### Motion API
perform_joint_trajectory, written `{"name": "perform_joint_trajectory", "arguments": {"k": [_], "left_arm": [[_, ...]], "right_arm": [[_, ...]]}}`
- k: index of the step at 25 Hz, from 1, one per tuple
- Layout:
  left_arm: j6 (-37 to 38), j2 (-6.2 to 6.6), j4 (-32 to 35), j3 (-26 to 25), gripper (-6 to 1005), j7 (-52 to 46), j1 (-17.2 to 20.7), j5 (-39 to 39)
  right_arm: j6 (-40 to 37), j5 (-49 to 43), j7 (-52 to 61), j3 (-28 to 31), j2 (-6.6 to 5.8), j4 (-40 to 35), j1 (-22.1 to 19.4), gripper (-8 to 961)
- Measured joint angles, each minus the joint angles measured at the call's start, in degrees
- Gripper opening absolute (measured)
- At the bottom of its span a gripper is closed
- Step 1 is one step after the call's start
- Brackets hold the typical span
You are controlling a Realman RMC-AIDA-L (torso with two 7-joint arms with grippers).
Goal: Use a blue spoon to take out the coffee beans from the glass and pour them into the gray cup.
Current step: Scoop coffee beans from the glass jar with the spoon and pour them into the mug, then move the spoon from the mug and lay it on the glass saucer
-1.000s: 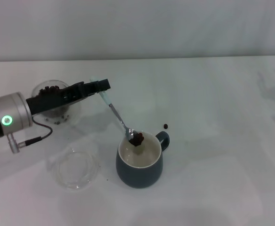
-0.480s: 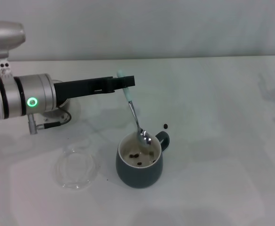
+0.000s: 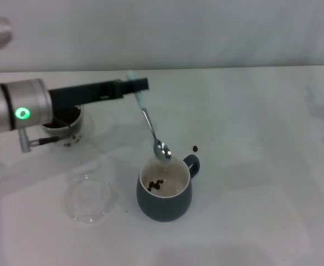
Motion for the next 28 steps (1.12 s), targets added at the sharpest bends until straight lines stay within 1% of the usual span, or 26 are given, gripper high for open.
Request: {"name": "perform_joint_trajectory", "arguments": {"k": [3, 5, 7, 8, 10, 12, 19, 22, 28], "left_arm": [[1.3, 0.29, 4.9, -0.2, 134, -0.8, 3.9, -3.2], [1.6, 0.66, 6.6, -0.2, 133, -1.9, 6.0, -4.9], [1.7, 0.89, 6.9, -0.9, 133, -2.7, 7.7, -6.0], [1.7, 0.99, 6.2, -2.3, 133, -2.8, 9.2, -6.2], [1.7, 1.0, 5.7, -3.1, 132, -2.7, 9.8, -6.1], [1.3, 1.13, 4.3, -4.2, 132, -1.8, 11.4, -6.0], [-2.2, 1.96, -0.9, -4.6, 134, 2.6, 15.3, -6.0], [-3.6, 2.07, -2.7, -4.6, 134, 3.6, 16.3, -5.9], [-5.1, 2.17, -4.8, -4.7, 133, 4.5, 16.6, -5.1]], "right_arm": [[0.0, 0.0, 0.0, 0.0, 0.0, -0.2, 0.2, 508], [0.0, 0.0, 0.0, 0.0, -0.03, -0.3, 0.3, 508], [0.0, 0.0, 0.0, 0.0, -0.07, -0.5, 0.3, 508], [0.0, 0.0, 0.0, 0.0, -0.07, -0.5, 0.4, 508], [0.0, 0.0, 0.0, 0.0, -0.08, -0.6, 0.5, 508], [0.0, 0.0, 0.0, 0.0, -0.08, -0.6, 0.6, 508], [-0.1, 0.0, -0.4, 0.0, -0.17, -0.7, 0.9, 508], [-0.3, 0.0, -0.5, 0.0, -0.26, -0.7, 1.0, 507], [-0.5, 0.0, -0.5, 0.0, -0.38, -0.8, 1.1, 507]]}}
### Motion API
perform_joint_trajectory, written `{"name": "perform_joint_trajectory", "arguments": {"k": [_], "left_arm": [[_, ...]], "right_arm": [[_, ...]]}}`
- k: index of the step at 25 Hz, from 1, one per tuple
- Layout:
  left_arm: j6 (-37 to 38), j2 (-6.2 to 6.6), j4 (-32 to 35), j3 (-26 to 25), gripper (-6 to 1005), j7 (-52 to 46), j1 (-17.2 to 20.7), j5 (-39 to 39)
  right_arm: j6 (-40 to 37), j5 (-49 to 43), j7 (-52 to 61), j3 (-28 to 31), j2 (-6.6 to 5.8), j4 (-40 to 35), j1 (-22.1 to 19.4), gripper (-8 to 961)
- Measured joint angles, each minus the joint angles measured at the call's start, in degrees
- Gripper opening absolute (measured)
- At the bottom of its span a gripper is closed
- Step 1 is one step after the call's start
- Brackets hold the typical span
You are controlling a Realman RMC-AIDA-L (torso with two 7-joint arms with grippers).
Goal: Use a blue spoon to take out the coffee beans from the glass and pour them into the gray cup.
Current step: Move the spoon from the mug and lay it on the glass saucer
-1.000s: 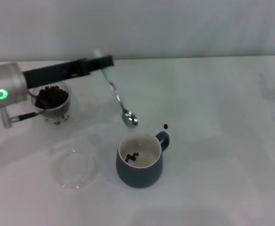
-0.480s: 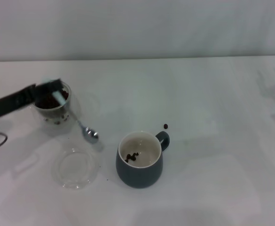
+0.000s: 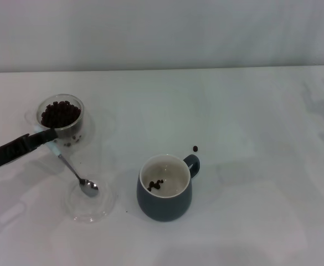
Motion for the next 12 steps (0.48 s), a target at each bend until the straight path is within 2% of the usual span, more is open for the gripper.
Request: {"name": "perform_joint_trajectory", "arguments": {"k": [12], "left_arm": [[-1.8, 0.06, -3.8, 0.3, 137, 0.0, -4.3, 2.7]], "right_arm": [[0.3, 0.0, 0.0, 0.0, -0.08, 0.0, 0.1, 507]]}}
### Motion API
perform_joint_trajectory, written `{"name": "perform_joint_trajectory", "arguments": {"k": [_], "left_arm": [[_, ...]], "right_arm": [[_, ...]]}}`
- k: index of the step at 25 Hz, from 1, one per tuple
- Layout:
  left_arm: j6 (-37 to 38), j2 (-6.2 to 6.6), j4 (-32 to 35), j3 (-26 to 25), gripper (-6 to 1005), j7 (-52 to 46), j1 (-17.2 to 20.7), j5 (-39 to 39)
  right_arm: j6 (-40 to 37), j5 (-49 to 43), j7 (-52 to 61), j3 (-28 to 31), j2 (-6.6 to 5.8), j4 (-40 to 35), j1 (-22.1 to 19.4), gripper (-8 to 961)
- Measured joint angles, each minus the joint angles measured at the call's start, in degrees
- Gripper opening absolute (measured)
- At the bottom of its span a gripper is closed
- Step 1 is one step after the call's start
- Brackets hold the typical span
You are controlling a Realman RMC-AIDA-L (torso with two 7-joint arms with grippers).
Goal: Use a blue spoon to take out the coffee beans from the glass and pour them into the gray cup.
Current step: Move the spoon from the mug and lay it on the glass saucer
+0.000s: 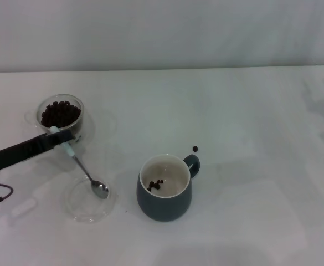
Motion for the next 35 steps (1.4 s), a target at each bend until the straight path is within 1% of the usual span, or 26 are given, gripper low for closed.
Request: {"name": "perform_joint_trajectory", "arguments": {"k": [4, 8, 21, 27, 35], "left_arm": [[-0.4, -0.34, -1.0, 0.2, 143, 0.1, -1.3, 1.3], [-0.5, -0.75, -1.3, 0.2, 147, 0.4, -1.6, 2.0], [-0.2, -1.24, -1.3, 0.2, 301, 0.8, -1.2, 2.2], [-0.3, -1.26, -1.3, 0.2, 444, 0.8, -1.1, 2.2], [0.3, -1.22, -1.2, -0.1, 556, 0.4, -0.9, 1.8]], "right_arm": [[0.1, 0.0, 0.0, 0.7, 0.0, 0.0, 0.0, 507], [0.1, 0.0, -0.1, 1.1, -0.02, 0.0, 0.0, 507], [0.2, 0.0, -0.1, 1.4, -0.07, 0.0, 0.7, 507], [0.2, 0.0, -0.1, 1.4, -0.07, 0.0, 0.7, 507], [0.2, 0.0, -0.1, 1.4, -0.07, 0.0, 0.7, 507]]}}
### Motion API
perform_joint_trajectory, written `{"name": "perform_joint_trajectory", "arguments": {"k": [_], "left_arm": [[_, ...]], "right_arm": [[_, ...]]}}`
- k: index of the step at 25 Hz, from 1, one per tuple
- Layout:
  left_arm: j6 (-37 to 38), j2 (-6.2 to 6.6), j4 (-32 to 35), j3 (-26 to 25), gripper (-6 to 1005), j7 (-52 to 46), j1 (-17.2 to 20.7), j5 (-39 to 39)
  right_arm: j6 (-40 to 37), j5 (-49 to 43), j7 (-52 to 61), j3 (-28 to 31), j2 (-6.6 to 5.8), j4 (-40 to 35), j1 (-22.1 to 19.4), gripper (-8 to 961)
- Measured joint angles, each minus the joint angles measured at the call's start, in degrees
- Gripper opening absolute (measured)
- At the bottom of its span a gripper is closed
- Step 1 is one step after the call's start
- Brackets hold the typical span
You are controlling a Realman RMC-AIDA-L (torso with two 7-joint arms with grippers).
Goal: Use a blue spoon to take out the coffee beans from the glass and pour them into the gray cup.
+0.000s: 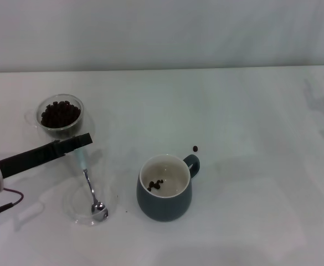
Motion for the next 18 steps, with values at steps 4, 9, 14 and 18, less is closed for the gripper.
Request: {"name": "perform_joint_trajectory", "arguments": {"k": [4, 9, 14, 18], "left_arm": [[0.4, 0.24, 0.5, 0.0, 622, -0.6, 0.4, -0.1], [2.0, 1.02, 1.7, -0.1, 709, -3.3, 1.1, -0.1], [3.7, 0.68, 9.3, -0.1, 728, -3.4, 5.4, -1.0], [4.4, -0.96, 16.0, -0.1, 728, 2.1, 8.9, -4.3]], "right_arm": [[-0.1, 0.0, 0.0, 0.0, 0.0, 0.0, -0.1, 507], [-0.6, 0.0, 0.0, 0.0, 0.0, 0.0, -0.4, 507], [-0.8, 0.0, 0.0, 0.0, 0.0, 0.0, -0.5, 507], [-1.7, 0.0, 0.0, 0.0, 0.03, 0.0, -0.9, 507]]}}
